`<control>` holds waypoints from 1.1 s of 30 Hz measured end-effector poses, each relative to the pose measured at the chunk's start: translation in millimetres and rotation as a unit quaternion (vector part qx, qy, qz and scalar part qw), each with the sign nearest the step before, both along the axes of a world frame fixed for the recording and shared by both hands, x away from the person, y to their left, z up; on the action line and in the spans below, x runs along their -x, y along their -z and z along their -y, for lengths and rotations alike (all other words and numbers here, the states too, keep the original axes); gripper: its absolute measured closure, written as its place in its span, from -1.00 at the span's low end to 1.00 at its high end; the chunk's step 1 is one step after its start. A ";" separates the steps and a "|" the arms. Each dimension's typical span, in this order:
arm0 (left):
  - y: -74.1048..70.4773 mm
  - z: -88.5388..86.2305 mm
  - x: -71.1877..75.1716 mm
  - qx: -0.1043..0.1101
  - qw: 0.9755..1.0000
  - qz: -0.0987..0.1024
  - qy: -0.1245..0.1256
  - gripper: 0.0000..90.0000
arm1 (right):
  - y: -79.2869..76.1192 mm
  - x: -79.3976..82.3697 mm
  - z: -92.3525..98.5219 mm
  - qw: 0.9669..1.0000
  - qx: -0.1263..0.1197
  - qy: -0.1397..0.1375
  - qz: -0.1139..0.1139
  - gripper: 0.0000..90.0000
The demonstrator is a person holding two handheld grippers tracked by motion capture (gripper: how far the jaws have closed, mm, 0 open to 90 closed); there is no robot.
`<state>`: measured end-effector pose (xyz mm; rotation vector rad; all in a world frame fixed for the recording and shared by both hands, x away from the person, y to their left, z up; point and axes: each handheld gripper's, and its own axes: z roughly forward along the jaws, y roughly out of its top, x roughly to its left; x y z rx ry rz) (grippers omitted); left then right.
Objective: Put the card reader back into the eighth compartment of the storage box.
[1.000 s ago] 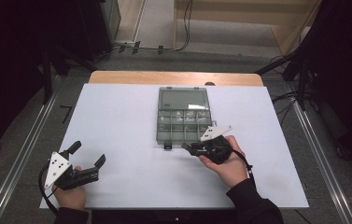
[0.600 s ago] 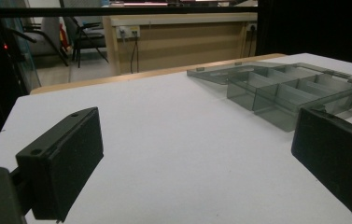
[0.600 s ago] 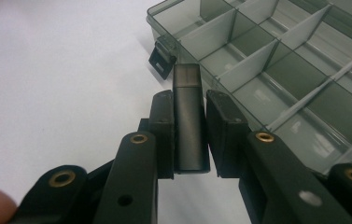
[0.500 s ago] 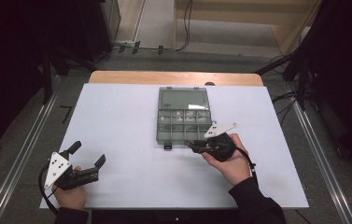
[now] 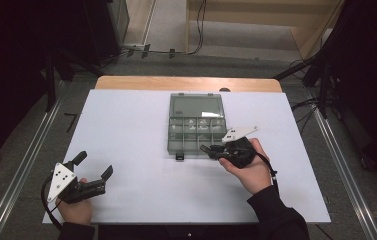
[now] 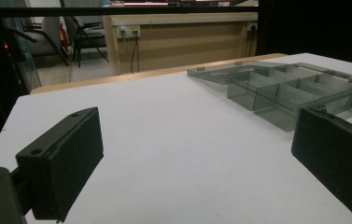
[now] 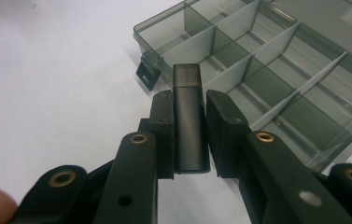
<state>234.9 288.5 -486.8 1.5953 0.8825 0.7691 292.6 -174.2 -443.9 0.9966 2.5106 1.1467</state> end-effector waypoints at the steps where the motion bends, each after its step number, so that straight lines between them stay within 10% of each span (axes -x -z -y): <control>1: 0.0 -0.1 0.0 0.001 1.000 0.000 0.000 -0.95 | -1.1 -0.4 0.3 1.000 0.001 -0.001 0.001 0.58; 33: 0.1 -0.3 0.2 0.002 1.000 0.001 0.000 -0.95 | -15.0 -20.3 13.7 1.000 0.003 0.020 0.005 0.58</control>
